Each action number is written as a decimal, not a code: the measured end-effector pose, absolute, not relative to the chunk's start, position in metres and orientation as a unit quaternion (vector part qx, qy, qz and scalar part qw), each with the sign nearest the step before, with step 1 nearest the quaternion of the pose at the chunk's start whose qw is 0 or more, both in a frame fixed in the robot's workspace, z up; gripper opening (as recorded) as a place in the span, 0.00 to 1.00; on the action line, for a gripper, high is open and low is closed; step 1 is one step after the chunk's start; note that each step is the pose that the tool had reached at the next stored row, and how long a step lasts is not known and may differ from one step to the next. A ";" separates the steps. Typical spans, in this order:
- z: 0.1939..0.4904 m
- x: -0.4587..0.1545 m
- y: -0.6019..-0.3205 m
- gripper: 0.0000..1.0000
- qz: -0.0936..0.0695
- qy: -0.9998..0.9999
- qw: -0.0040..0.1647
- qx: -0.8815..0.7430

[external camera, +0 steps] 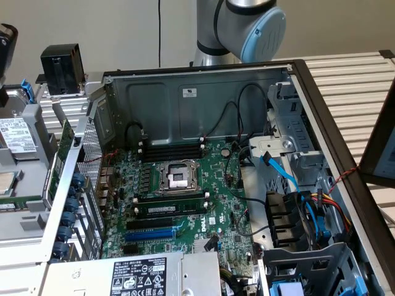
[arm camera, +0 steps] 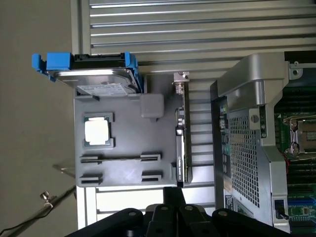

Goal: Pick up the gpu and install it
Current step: 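Pick up the gpu and move the gpu toward the slot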

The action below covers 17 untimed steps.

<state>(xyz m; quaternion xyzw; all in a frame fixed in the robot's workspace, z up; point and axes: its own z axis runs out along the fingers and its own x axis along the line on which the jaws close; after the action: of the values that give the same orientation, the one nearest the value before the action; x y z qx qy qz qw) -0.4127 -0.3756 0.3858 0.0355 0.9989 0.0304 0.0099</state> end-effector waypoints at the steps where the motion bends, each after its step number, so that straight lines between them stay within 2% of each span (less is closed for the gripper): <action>1: 0.386 -0.413 -0.375 0.11 0.030 0.999 0.010 0.035; 12: 0.380 -0.413 -0.371 0.11 0.030 0.999 0.010 0.035; 17: 0.377 -0.413 -0.371 0.11 0.031 0.999 0.019 0.037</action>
<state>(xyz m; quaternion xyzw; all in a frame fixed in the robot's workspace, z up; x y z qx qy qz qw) -0.4128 -0.3712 0.3773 0.0365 0.9987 0.0305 0.0191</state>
